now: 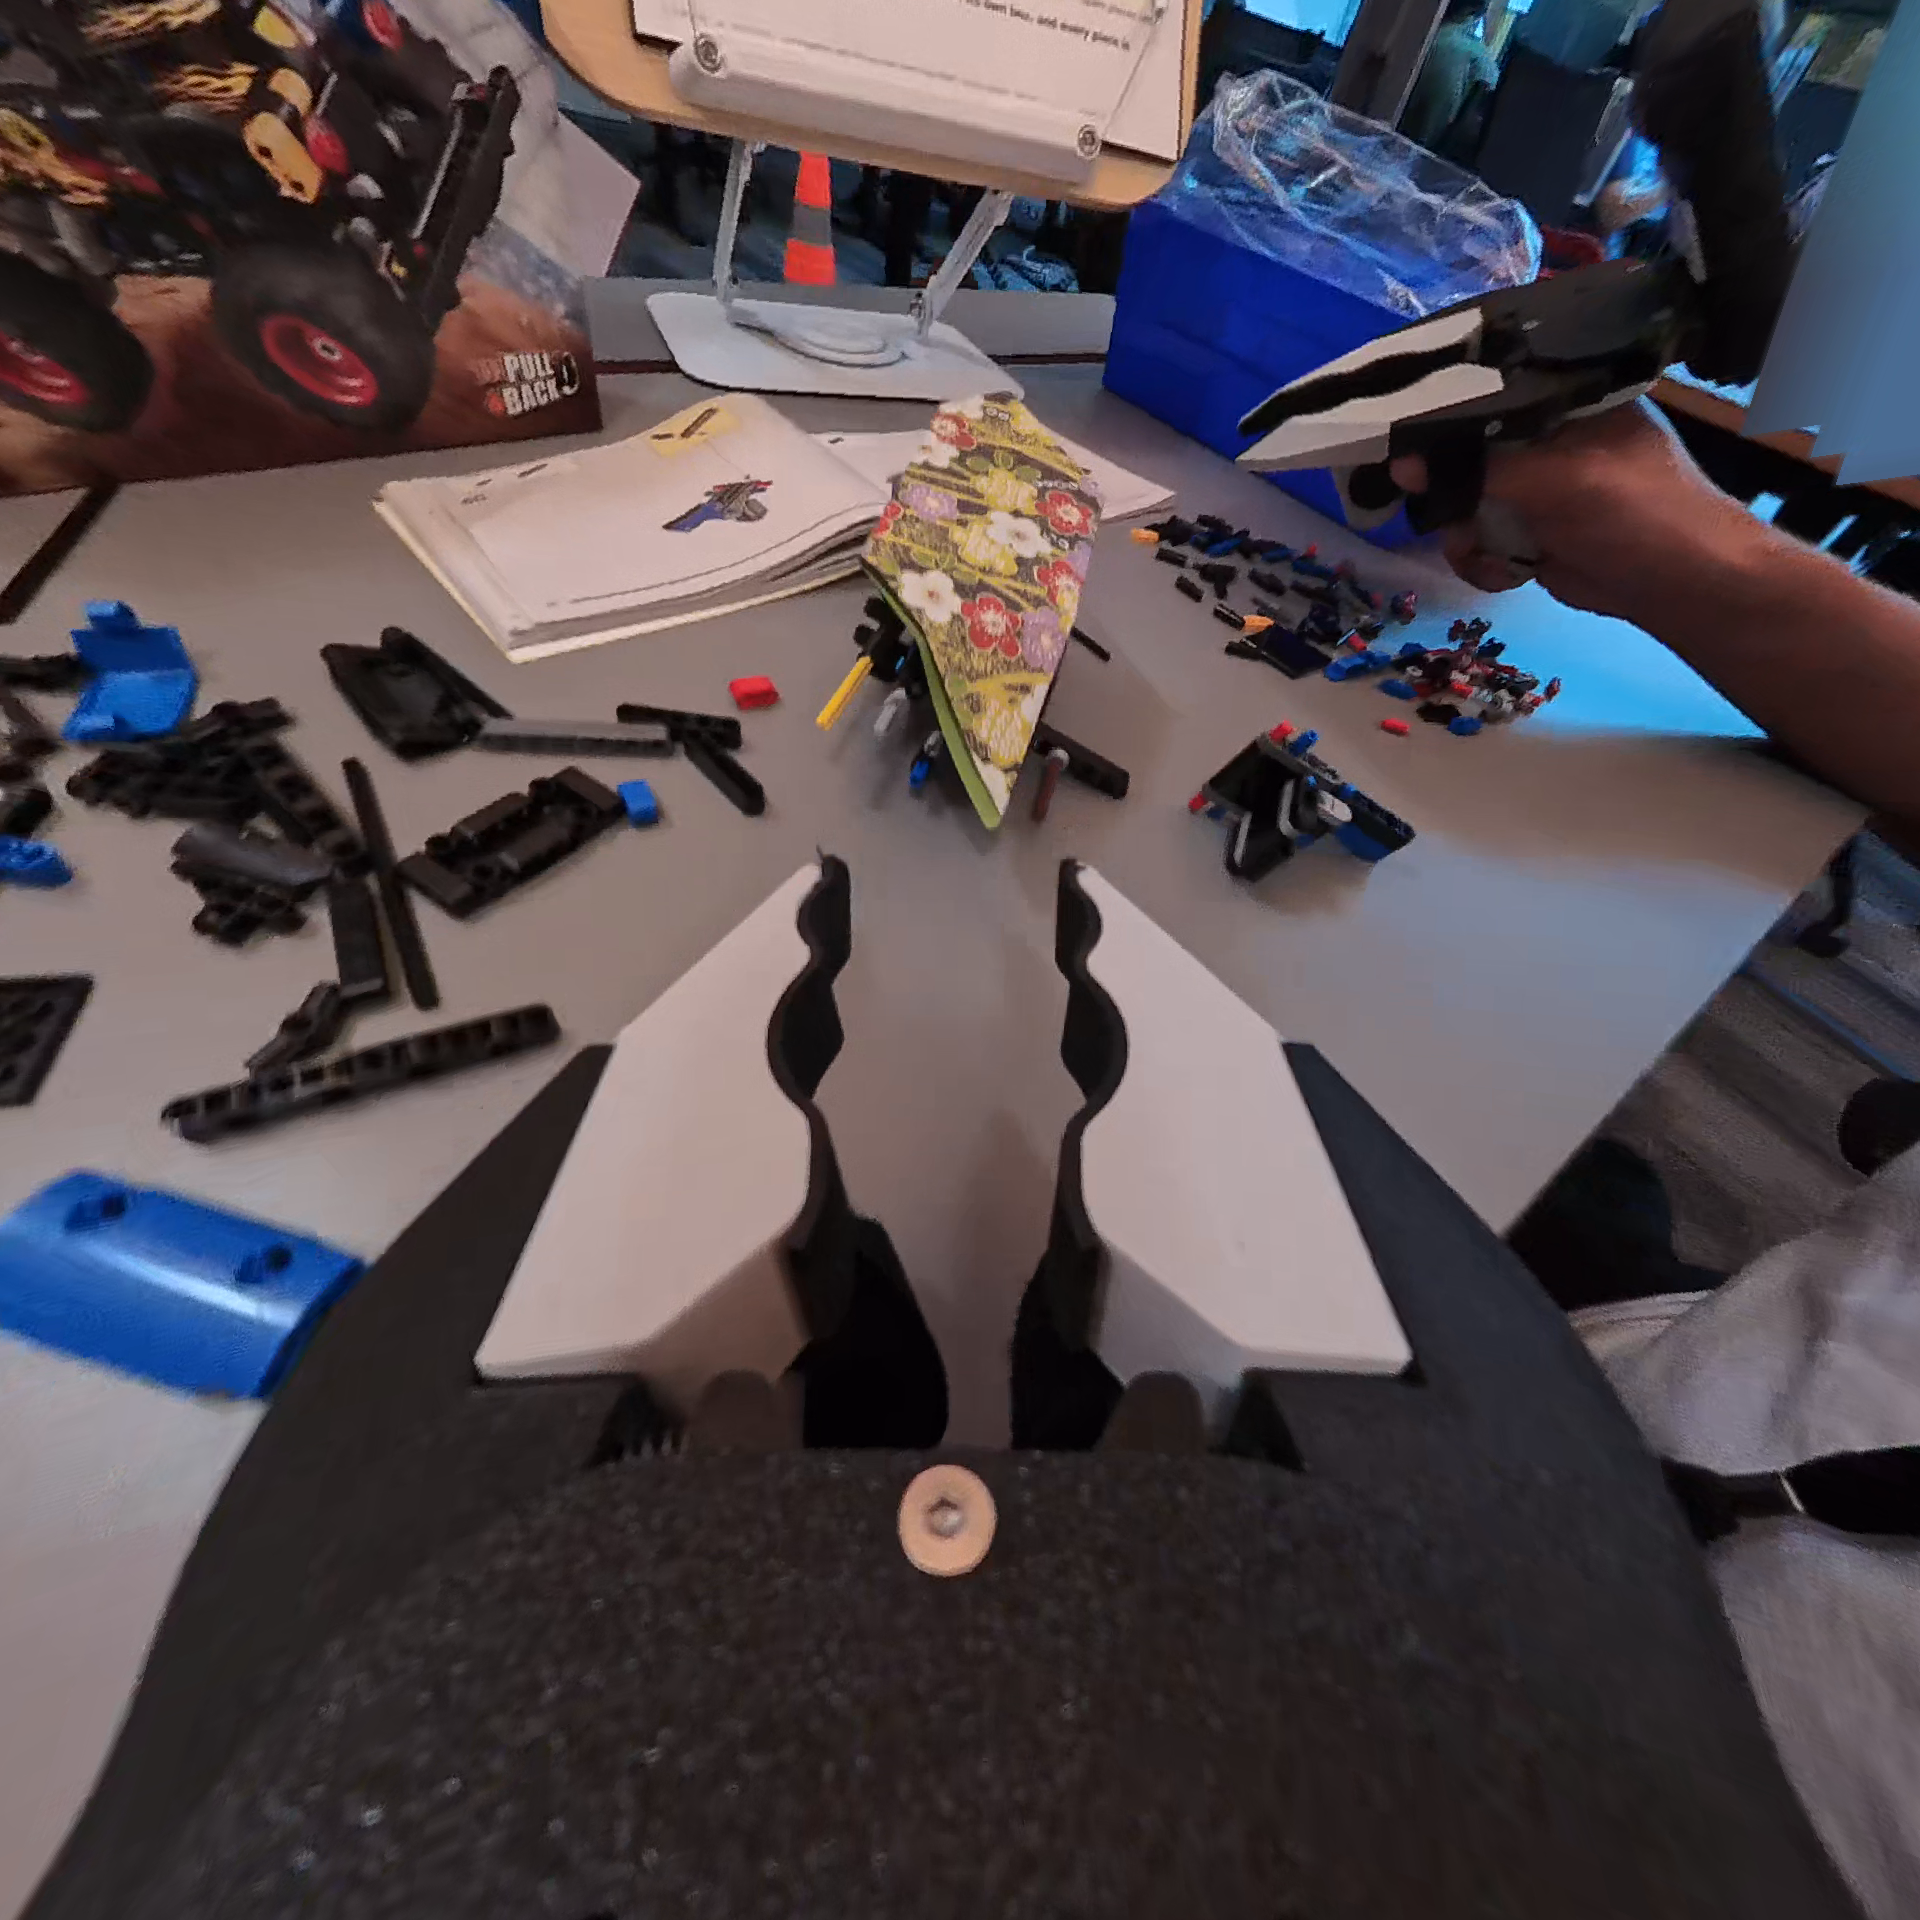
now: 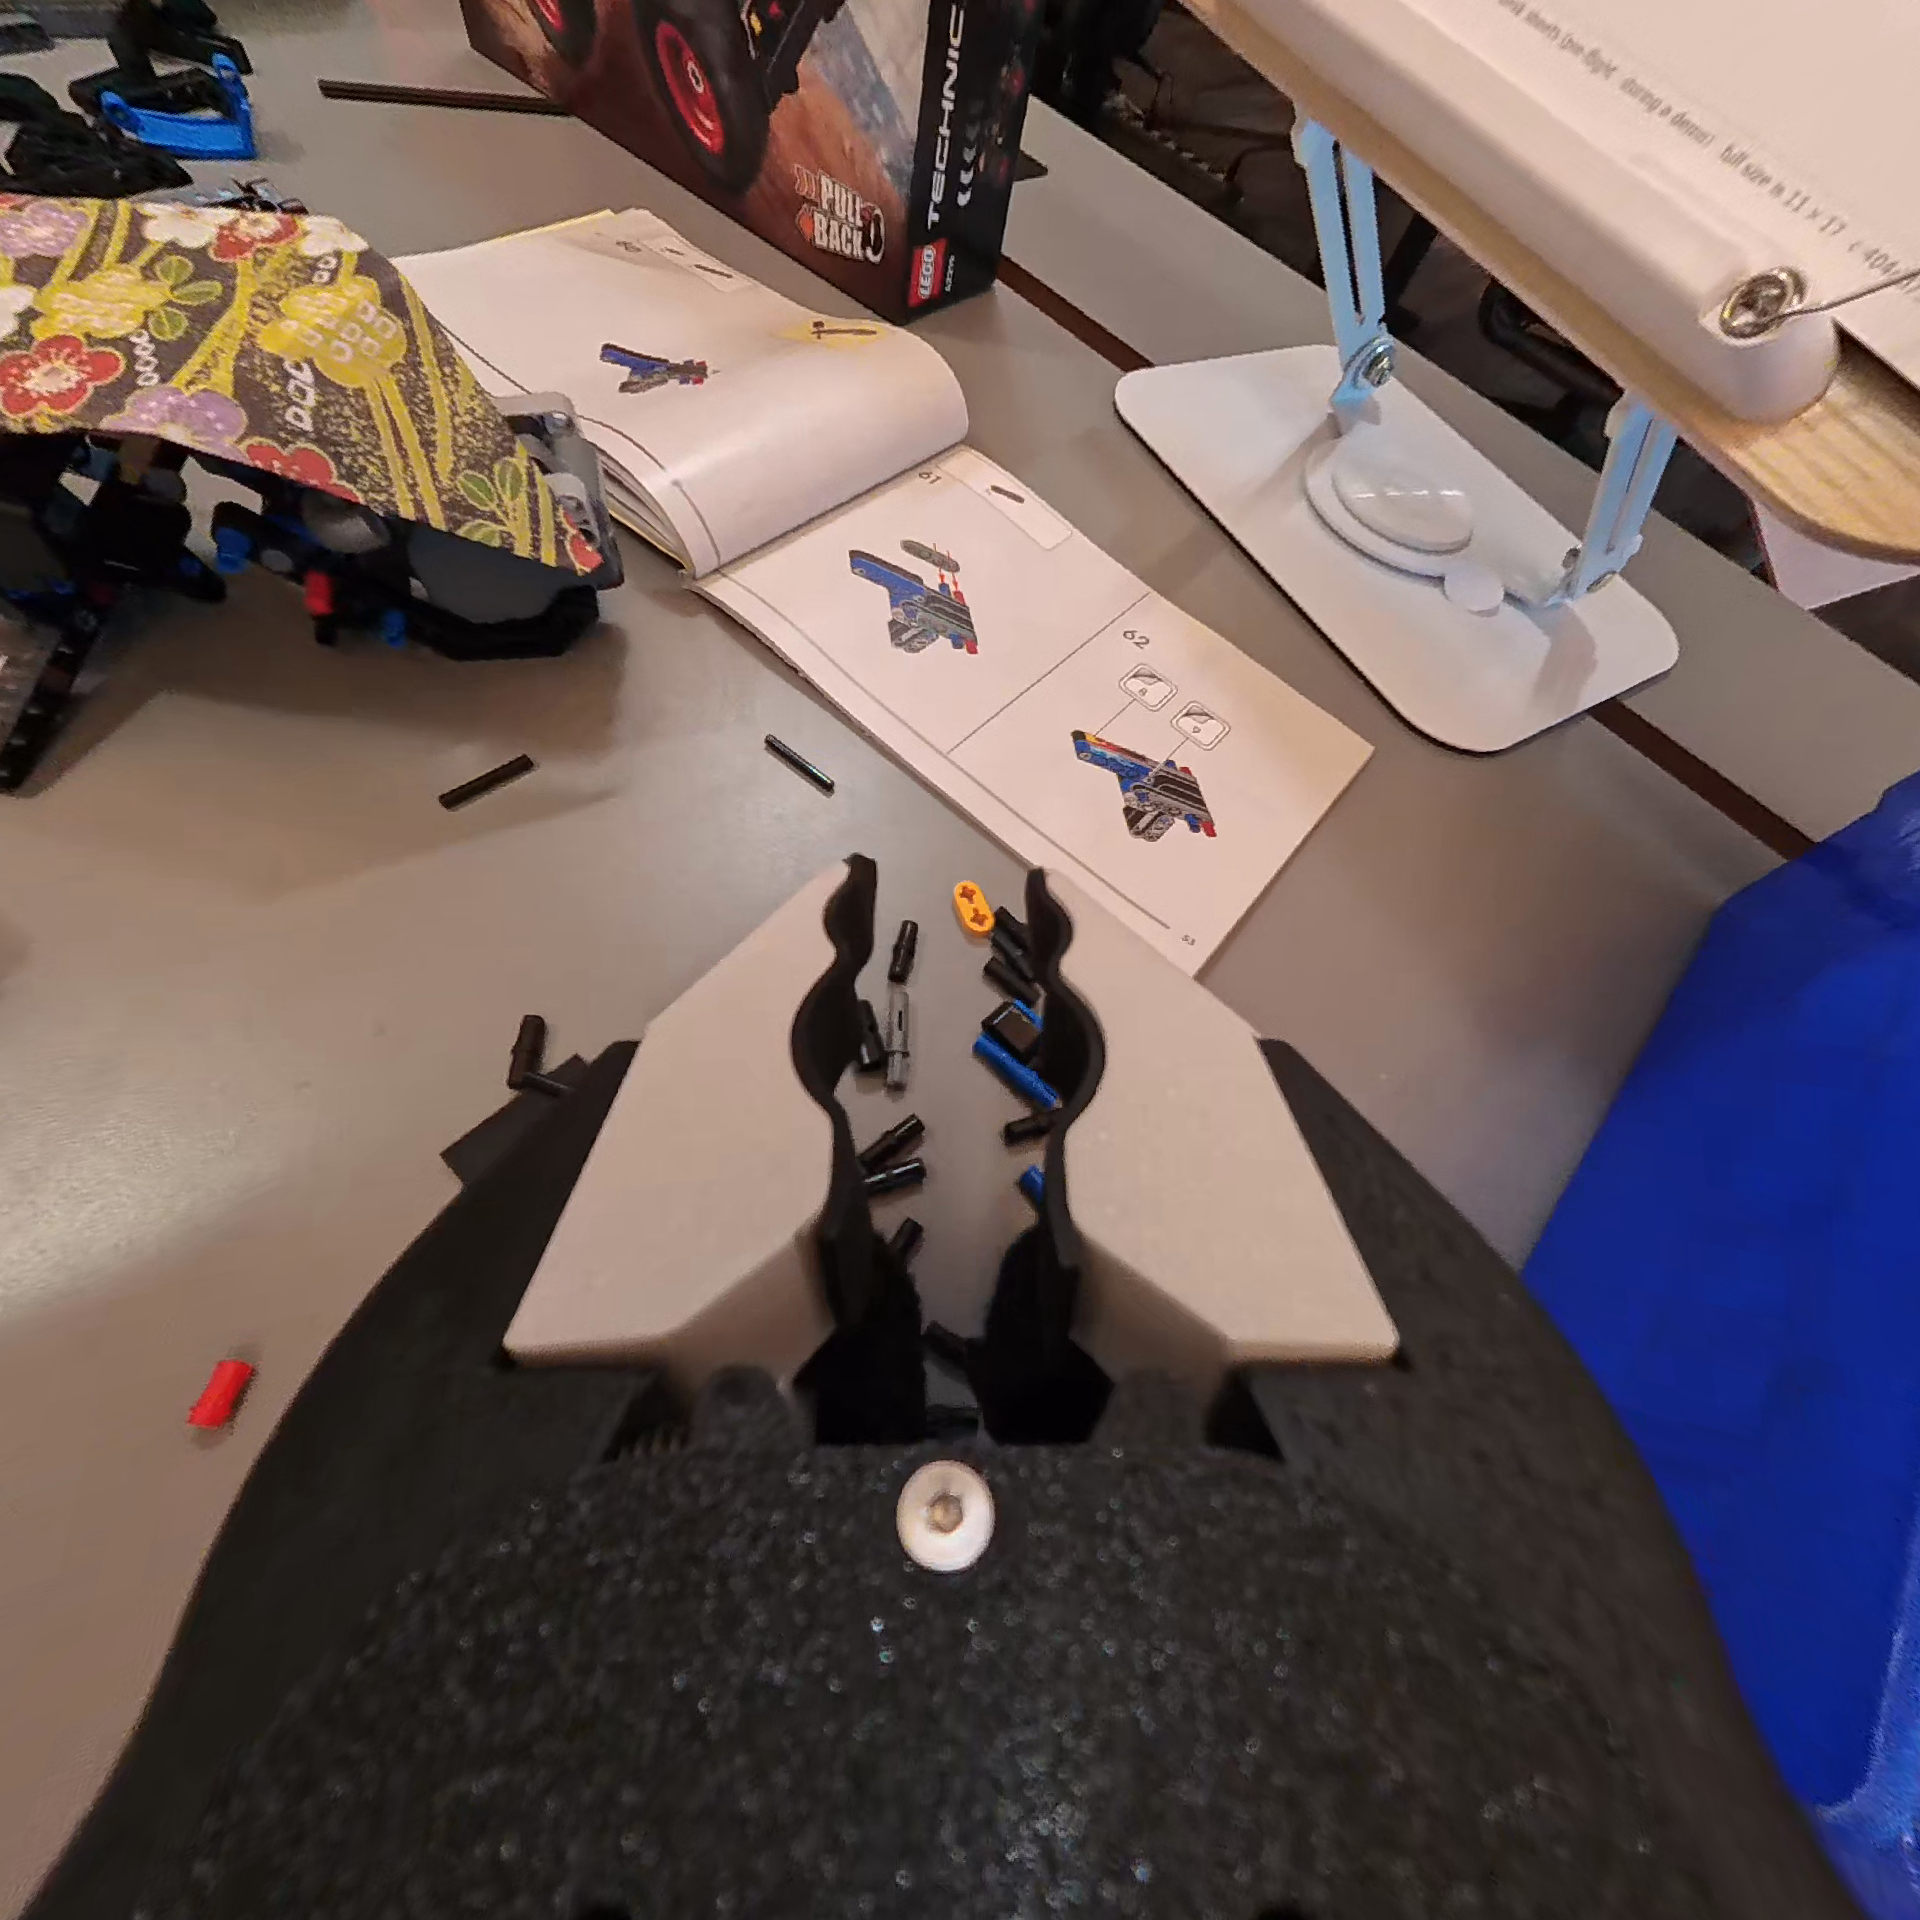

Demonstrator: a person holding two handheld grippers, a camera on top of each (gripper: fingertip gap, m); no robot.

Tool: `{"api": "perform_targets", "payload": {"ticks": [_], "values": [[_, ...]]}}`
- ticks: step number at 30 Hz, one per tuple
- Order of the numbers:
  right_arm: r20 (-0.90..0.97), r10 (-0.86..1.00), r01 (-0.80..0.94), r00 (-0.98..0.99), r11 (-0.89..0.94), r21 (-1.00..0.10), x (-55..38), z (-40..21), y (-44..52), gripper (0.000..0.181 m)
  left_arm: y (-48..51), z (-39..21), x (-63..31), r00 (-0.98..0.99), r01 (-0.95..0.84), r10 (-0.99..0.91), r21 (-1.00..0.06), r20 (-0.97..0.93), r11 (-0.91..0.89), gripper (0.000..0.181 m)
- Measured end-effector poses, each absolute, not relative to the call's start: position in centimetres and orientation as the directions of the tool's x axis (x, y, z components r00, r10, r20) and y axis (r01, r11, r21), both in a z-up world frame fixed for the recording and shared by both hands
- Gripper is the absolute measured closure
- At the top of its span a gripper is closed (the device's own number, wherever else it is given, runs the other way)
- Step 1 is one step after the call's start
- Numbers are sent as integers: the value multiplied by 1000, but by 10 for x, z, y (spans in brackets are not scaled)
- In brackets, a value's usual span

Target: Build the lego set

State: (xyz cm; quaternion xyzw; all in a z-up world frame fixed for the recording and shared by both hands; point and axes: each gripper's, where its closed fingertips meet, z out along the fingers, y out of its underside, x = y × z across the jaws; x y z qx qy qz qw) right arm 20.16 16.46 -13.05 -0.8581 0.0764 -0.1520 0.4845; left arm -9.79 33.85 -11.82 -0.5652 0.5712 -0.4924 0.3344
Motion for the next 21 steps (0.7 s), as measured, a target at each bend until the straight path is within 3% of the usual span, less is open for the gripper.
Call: {"api": "perform_targets", "payload": {"ticks": [4,8,11,16,21], "values": [[151,-275,-11,950,-512,-859,200,-134,167,153,369,-122,-143,-15,-328,-983,-930,182,-167,144],[145,-273,-23,951,-530,-848,201,-142,167,154,519,-121,-243,557,-312,-830,-916,39,-253,149],[145,-273,-27,951,-540,-841,201,-147,169,154,592,-139,-309,749,-296,-661,-871,43,-392,125],[153,-277,-28,949,-554,-832,201,-152,170,155,634,-155,-335,809,-318,-588,-841,0,-437,120],[157,-284,-26,946,-548,-836,202,-151,171,156,626,-152,-306,629,-474,-775,-820,-61,-320,123]]}}
